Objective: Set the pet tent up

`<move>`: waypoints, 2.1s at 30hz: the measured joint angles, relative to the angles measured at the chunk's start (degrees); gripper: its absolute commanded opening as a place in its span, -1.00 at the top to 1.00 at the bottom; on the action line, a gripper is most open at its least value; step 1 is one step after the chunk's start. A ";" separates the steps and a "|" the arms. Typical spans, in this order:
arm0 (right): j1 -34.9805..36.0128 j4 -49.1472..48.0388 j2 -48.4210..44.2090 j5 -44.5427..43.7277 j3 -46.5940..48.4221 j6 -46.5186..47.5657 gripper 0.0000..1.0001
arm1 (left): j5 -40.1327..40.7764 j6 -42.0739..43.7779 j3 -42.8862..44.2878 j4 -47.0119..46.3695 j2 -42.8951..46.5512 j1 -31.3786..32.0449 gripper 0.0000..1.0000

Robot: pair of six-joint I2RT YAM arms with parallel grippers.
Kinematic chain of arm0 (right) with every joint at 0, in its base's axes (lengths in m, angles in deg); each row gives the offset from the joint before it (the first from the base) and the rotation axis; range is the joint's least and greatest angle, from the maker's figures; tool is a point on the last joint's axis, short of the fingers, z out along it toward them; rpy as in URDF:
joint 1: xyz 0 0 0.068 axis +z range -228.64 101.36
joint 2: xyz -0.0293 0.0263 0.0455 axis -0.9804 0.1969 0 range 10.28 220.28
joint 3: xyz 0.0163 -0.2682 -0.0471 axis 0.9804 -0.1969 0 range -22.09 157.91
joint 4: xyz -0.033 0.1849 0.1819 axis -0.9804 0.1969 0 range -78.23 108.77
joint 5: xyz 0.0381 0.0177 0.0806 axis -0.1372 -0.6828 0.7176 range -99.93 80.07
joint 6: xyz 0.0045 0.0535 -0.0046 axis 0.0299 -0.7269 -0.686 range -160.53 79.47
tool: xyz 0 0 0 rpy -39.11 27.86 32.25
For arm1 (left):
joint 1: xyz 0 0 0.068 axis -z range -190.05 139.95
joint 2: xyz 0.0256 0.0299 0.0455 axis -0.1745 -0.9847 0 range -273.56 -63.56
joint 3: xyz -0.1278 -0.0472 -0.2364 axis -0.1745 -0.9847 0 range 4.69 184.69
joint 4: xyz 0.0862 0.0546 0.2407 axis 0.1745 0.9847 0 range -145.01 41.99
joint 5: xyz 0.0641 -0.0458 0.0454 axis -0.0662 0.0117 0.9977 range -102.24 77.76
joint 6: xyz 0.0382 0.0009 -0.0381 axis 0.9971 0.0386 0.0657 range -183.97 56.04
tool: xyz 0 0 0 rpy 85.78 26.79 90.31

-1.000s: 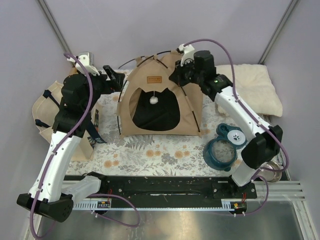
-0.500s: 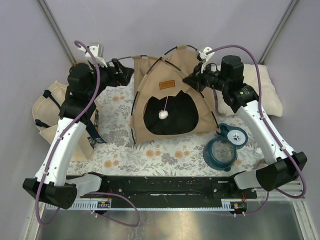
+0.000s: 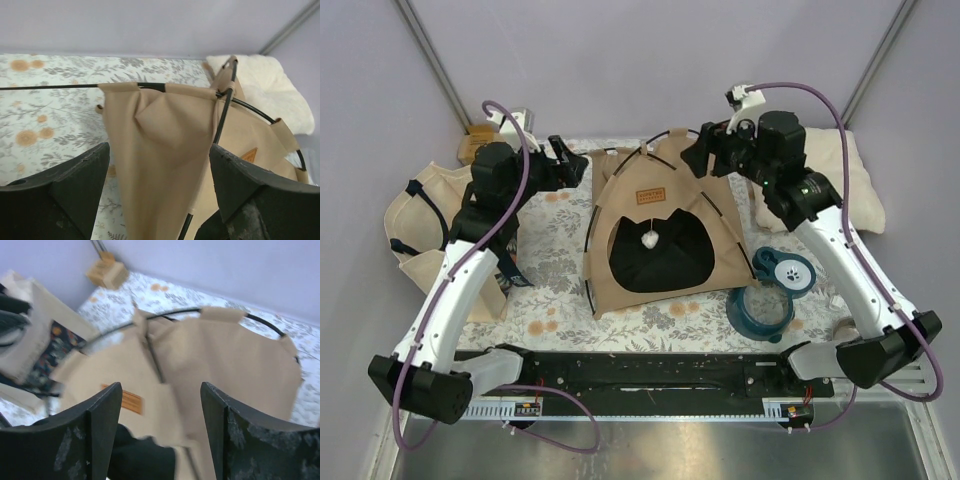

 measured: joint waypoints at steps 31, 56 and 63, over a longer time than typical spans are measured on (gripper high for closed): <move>38.01 28.70 37.35 -55.60 41.09 -28.89 0.12 | 22.82 -1.75 -11.50 8.11 27.87 0.00 -0.68; 37.20 31.67 42.62 -63.73 45.86 -30.97 1.00 | 23.93 0.04 -11.58 8.79 28.63 0.00 -0.68; 37.86 28.52 36.17 -67.17 42.47 -19.17 1.00 | 23.87 1.07 -11.47 9.07 28.63 0.00 -0.69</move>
